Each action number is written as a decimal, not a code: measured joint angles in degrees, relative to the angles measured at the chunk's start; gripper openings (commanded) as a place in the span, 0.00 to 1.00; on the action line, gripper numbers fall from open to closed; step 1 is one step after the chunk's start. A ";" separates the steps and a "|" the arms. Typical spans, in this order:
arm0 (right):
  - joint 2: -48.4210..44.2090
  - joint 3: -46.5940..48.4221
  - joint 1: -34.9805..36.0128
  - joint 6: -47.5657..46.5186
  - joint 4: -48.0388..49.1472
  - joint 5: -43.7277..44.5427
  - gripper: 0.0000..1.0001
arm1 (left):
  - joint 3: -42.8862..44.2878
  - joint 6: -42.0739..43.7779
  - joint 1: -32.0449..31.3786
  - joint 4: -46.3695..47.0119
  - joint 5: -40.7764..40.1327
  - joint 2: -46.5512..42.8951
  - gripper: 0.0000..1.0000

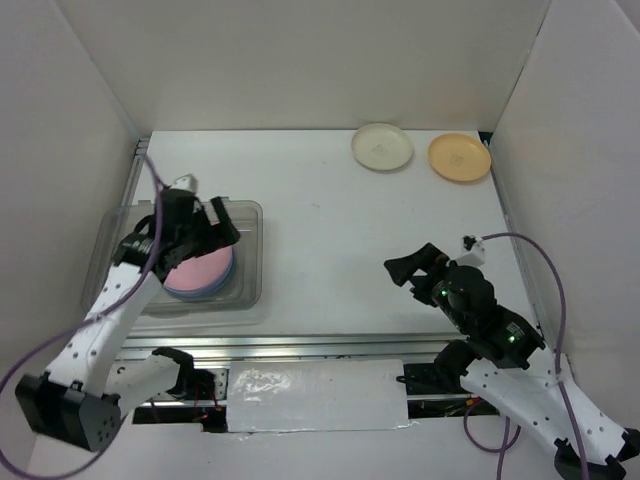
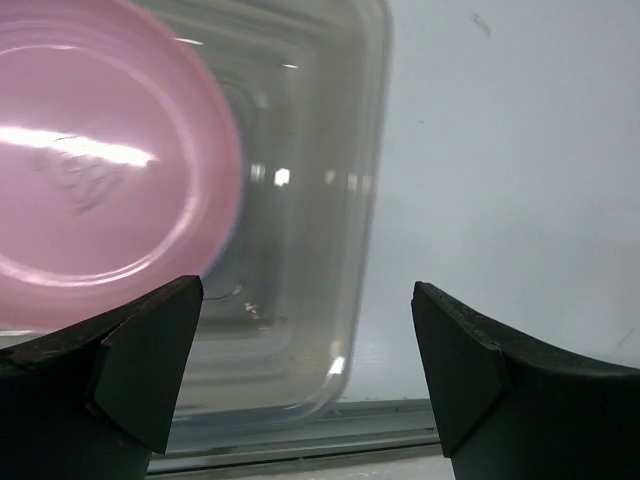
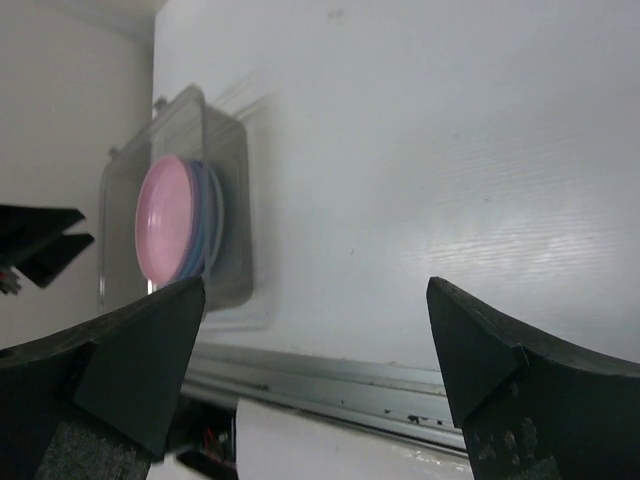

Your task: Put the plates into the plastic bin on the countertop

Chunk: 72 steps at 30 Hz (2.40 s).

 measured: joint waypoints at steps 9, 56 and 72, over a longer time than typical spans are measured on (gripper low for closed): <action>3.39 6.25 -10.03 3.17 -7.76 10.19 1.00 | 14.25 -3.48 -23.56 7.19 -7.67 20.81 0.99; 80.13 36.15 -46.25 -3.89 24.11 -23.56 0.99 | 50.71 -5.40 -20.15 25.16 3.58 53.09 0.99; 121.74 96.43 -41.86 -3.91 1.95 -20.94 0.82 | 25.11 2.27 -12.59 2.03 -0.87 17.22 0.99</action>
